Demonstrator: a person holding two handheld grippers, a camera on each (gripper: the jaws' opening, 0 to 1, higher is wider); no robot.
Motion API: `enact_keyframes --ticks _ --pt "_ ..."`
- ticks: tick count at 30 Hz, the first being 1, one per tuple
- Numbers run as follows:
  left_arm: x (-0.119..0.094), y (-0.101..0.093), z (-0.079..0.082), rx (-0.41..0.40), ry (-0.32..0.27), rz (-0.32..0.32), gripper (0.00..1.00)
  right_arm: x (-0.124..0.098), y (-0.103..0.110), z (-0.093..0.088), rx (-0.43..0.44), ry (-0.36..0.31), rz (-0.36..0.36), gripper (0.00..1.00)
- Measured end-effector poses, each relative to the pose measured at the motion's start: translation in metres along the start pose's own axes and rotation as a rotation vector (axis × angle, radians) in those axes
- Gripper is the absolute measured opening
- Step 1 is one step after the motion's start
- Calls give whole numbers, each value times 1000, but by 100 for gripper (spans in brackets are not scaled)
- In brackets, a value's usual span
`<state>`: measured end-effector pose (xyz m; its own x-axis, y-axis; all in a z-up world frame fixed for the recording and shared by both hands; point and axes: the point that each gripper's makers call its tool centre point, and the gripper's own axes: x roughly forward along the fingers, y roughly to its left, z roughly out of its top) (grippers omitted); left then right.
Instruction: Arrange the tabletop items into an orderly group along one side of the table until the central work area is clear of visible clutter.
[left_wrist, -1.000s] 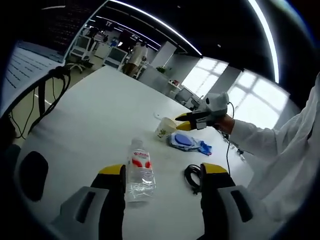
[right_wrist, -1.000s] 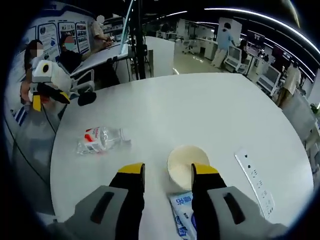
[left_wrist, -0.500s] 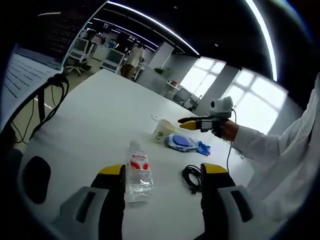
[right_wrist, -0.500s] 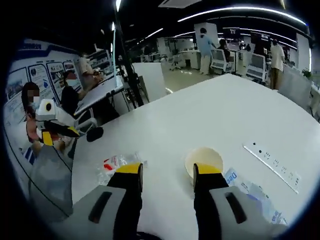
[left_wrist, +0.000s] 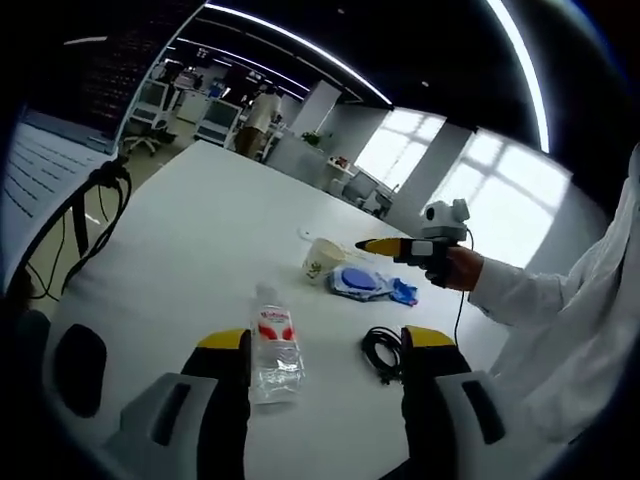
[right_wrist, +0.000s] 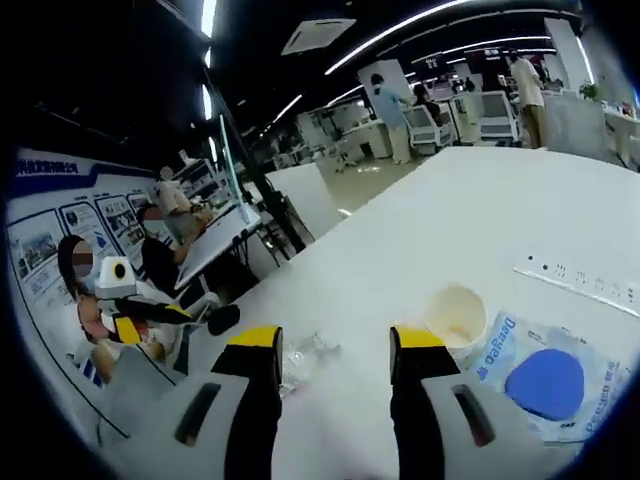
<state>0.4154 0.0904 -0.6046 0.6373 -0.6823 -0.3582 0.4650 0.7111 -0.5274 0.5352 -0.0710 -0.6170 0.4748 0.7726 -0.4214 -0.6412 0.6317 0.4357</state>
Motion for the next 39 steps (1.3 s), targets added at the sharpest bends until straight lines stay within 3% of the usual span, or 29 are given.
enact_keyframes --ticks 9,18,22,24,33,39 --pt "-1 1 -1 10 22 -2 61 17 16 -13 118 -32 43 42" --pt "3 7 3 17 31 -5 61 39 28 -28 208 -21 80 41" --pt "5 10 2 9 33 -6 61 49 30 -32 297 -34 97 41" --pt "5 13 0 9 40 -4 61 53 34 -28 386 -71 132 40" --pt "5 31 -9 -6 59 15 61 72 24 -47 452 -32 104 40" --pt "8 38 -16 -30 62 19 61 88 19 -55 574 -41 93 39"
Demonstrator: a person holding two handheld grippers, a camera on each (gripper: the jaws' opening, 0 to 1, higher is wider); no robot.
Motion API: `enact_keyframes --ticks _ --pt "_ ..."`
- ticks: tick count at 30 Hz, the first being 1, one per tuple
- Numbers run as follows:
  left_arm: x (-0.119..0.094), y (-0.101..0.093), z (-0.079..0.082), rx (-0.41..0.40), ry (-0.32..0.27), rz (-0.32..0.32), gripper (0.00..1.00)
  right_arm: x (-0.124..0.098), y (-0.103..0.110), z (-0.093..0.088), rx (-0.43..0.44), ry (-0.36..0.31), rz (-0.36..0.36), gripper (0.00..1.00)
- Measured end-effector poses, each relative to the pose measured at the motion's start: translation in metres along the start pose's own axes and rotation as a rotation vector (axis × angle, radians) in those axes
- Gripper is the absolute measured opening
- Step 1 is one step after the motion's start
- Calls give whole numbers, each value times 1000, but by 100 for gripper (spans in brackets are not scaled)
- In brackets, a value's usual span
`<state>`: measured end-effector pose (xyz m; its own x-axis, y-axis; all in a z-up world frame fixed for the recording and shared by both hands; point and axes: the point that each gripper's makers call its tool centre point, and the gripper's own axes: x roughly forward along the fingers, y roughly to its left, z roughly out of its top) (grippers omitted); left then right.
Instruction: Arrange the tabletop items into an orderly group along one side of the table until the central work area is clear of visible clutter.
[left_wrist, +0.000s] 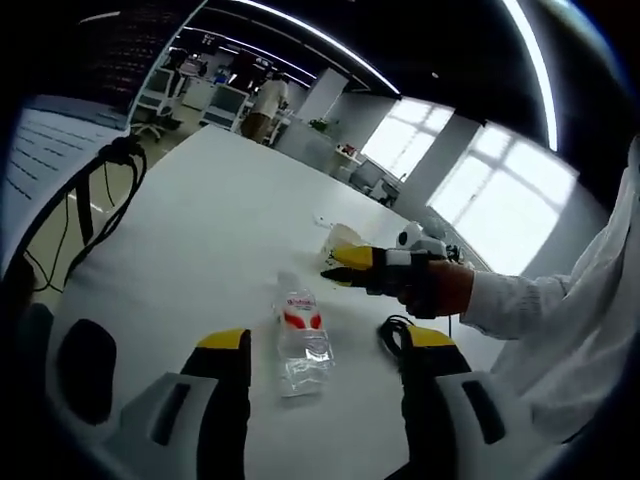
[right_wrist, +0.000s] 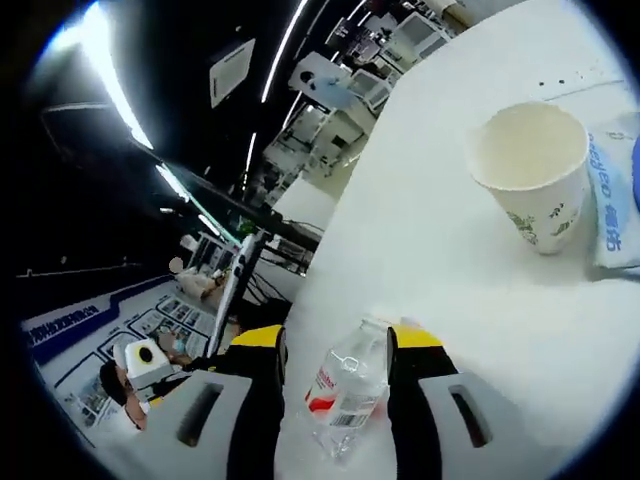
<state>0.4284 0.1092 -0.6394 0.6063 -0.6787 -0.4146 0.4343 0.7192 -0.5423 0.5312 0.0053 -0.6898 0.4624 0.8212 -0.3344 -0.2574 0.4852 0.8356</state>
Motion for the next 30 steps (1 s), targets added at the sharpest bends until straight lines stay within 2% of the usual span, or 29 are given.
enact_keyframes --ticks 6,12,20,30 --pt "5 8 -6 -26 2 1 61 15 -11 -7 60 16 -33 39" --pt "9 12 -8 -40 -1 -3 60 24 -24 -4 119 2 -47 38" --pt "13 18 -11 -62 -8 -1 60 36 -27 -7 204 0 -8 35" --pt "17 25 -20 -91 -4 2 60 48 -28 -10 227 -4 11 30"
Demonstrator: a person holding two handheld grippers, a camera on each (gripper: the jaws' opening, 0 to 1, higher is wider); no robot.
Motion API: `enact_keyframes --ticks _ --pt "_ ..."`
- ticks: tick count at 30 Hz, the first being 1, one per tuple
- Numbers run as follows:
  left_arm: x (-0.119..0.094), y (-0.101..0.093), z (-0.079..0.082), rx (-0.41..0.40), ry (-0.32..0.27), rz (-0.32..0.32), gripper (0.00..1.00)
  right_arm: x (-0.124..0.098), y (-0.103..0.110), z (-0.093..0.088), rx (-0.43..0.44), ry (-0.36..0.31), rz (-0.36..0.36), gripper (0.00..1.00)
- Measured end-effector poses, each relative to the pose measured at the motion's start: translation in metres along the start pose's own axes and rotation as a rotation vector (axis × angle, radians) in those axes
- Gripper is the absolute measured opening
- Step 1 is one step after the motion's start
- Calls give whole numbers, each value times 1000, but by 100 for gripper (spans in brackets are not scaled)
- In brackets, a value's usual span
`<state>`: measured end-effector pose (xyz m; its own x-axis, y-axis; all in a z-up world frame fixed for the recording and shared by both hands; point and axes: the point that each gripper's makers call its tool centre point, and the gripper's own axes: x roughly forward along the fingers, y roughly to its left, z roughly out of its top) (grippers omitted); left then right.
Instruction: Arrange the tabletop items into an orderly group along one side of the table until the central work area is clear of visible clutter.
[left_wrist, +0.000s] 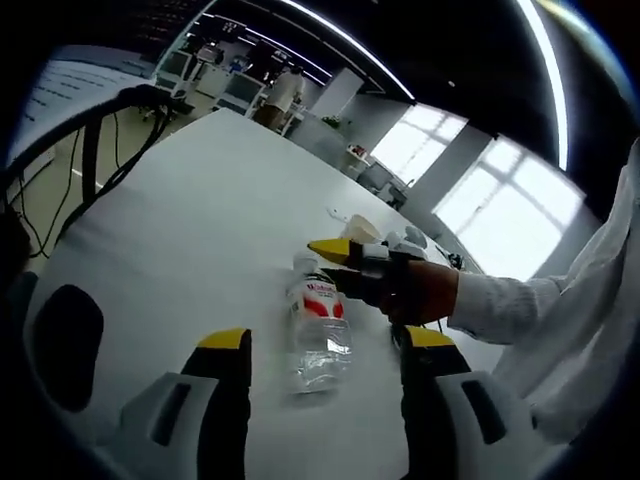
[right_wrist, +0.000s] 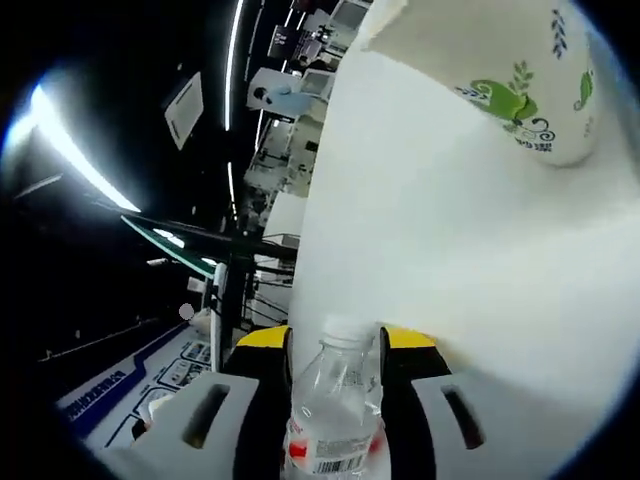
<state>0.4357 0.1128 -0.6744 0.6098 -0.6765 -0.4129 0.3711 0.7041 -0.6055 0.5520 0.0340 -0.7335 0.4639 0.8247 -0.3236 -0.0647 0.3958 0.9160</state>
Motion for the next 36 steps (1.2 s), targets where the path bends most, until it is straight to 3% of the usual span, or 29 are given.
enact_keyframes --ticks 7,16,27,36 --pt "0 3 -2 -9 -1 3 60 5 -1 0 28 -9 14 30" --pt "3 3 -5 -16 2 -1 60 8 -7 2 77 -31 11 21" --pt "2 4 -5 -15 -1 -3 60 7 0 1 31 -31 0 20" --pt "0 2 -2 1 -3 -5 60 -1 18 1 -78 -29 20 20"
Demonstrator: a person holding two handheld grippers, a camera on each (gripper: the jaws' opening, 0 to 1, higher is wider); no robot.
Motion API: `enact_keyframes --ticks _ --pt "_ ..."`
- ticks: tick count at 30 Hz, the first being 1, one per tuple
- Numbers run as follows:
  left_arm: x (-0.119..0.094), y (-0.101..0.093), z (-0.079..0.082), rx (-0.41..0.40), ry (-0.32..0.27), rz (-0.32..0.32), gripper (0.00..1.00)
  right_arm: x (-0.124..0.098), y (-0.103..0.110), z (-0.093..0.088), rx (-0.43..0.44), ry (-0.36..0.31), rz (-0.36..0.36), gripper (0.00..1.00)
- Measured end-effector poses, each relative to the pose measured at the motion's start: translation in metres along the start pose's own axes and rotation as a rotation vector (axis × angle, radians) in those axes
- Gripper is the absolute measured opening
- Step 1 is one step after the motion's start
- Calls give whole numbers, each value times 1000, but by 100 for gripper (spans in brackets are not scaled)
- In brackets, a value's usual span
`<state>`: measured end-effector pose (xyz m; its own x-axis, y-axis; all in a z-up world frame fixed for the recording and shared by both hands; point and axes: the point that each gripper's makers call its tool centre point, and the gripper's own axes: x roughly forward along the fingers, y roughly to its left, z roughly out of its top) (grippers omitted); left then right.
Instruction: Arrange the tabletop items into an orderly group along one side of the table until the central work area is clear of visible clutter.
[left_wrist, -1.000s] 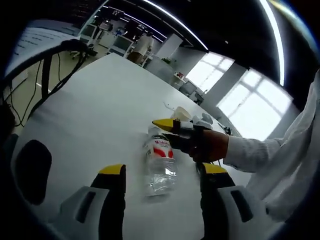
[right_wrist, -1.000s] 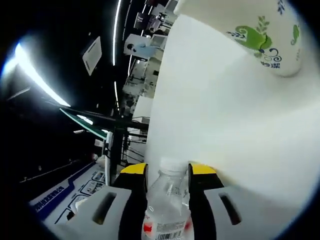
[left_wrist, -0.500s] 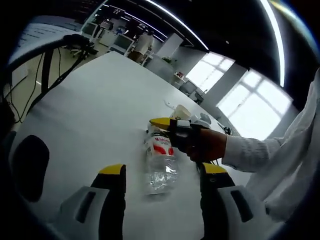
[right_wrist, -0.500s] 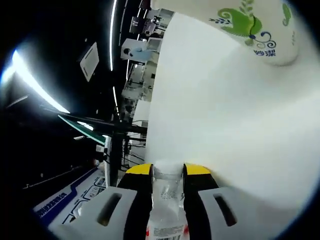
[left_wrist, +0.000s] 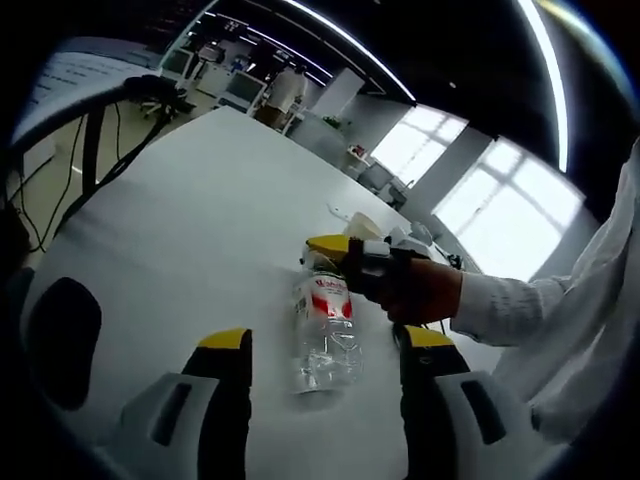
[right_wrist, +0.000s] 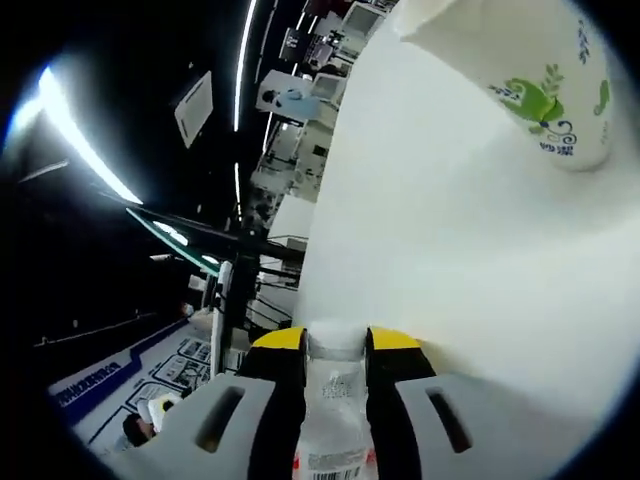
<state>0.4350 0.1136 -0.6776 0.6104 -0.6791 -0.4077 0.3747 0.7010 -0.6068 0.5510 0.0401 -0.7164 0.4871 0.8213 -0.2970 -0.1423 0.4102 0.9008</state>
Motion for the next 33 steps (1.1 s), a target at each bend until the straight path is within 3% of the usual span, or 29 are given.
enact_keyframes --ticks 11,15,21,24,27,33 --pt "11 -13 0 50 30 -49 59 -12 40 -6 -251 22 56 20" --pt "21 -23 -9 108 81 -77 60 -17 61 -13 -389 42 90 20" --pt "32 -30 -19 148 130 -117 60 -26 80 -26 -522 62 99 20" --pt "38 -32 -23 187 146 -148 60 -31 85 -30 -576 67 98 20" --pt "44 -37 -33 260 200 -185 58 -35 91 -35 -608 71 97 20" --pt "52 -48 -45 310 235 -257 51 -44 101 -49 -712 86 76 20"
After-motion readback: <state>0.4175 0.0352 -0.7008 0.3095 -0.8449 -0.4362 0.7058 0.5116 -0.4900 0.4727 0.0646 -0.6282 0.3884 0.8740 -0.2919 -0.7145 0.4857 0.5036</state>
